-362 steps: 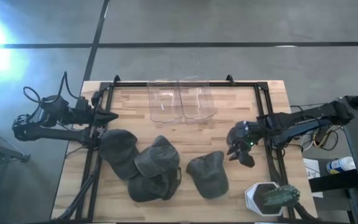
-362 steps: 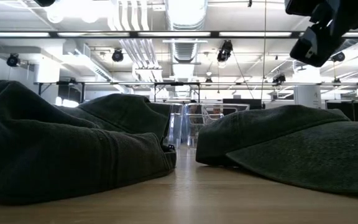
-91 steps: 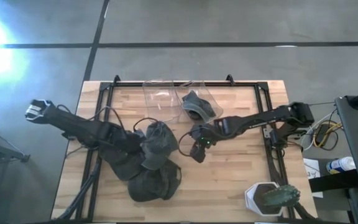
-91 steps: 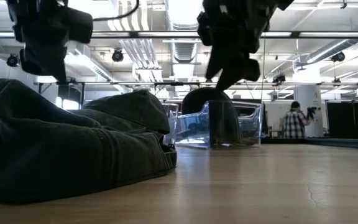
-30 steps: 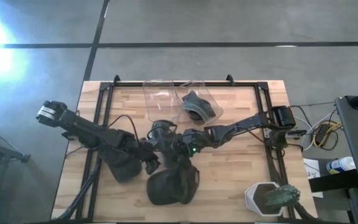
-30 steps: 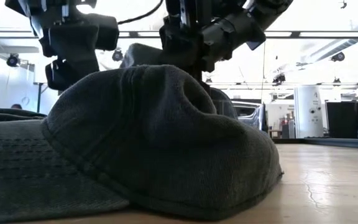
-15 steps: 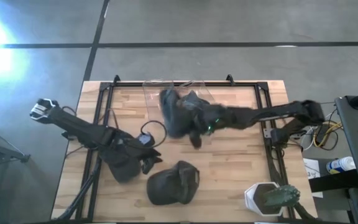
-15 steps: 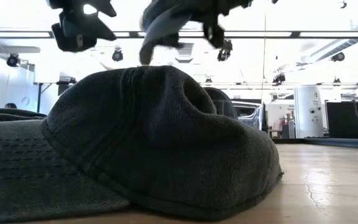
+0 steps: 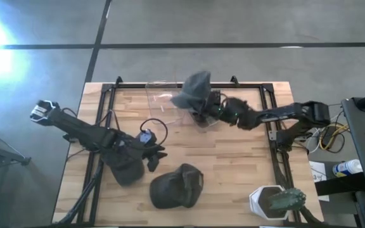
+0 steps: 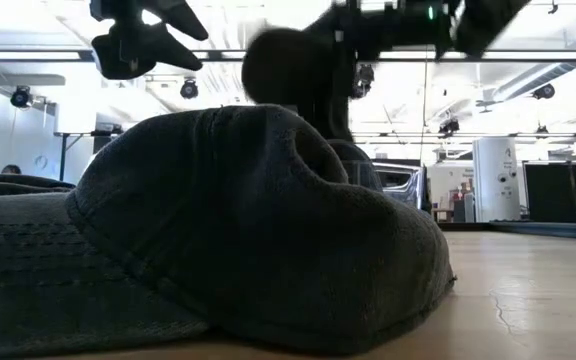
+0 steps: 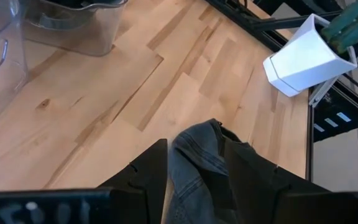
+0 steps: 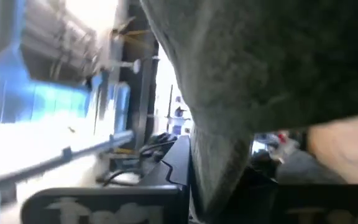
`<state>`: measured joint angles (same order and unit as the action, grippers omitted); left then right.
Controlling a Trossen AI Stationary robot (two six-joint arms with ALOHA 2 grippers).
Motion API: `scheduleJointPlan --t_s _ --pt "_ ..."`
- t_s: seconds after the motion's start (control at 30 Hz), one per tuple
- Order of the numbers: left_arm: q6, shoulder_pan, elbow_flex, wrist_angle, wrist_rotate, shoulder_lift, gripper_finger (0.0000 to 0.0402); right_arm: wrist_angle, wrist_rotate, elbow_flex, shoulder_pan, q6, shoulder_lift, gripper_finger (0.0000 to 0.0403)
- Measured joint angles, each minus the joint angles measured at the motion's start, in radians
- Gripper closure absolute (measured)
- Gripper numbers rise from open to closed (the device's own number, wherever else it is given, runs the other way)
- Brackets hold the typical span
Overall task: Pick & Place hat
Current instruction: Put the gray cap into the right transparent bin
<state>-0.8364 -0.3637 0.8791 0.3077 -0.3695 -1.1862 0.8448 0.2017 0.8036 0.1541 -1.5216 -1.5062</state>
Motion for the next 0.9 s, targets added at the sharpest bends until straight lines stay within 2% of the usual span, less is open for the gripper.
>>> scheduleJointPlan --t_s 0.17,0.27,0.47,0.63,0.8,0.9 --pt "-0.003 0.000 0.000 0.000 0.002 -0.010 0.0248 0.332 0.139 -0.117 -0.020 -0.251 -0.142 0.0389" --pt "-0.002 0.002 0.000 0.000 0.002 -0.009 0.0248 0.465 0.227 -0.150 -0.023 -0.325 -0.227 0.0389" --pt "-0.028 0.002 0.000 -0.001 0.006 -0.008 0.0248 0.519 0.331 -0.175 -0.020 -0.438 -0.345 0.0390" --pt "-0.061 0.002 0.000 -0.001 0.007 -0.008 0.0248 0.690 0.443 -0.179 -0.017 -0.484 -0.432 0.0390" --pt "-0.083 0.002 0.000 -0.001 0.011 -0.008 0.0248 0.717 0.579 -0.181 -0.017 -0.503 -0.448 0.0381" --pt "-0.088 0.002 0.000 -0.001 0.013 -0.008 0.0248 0.709 0.603 -0.184 -0.015 -0.494 -0.445 0.0364"
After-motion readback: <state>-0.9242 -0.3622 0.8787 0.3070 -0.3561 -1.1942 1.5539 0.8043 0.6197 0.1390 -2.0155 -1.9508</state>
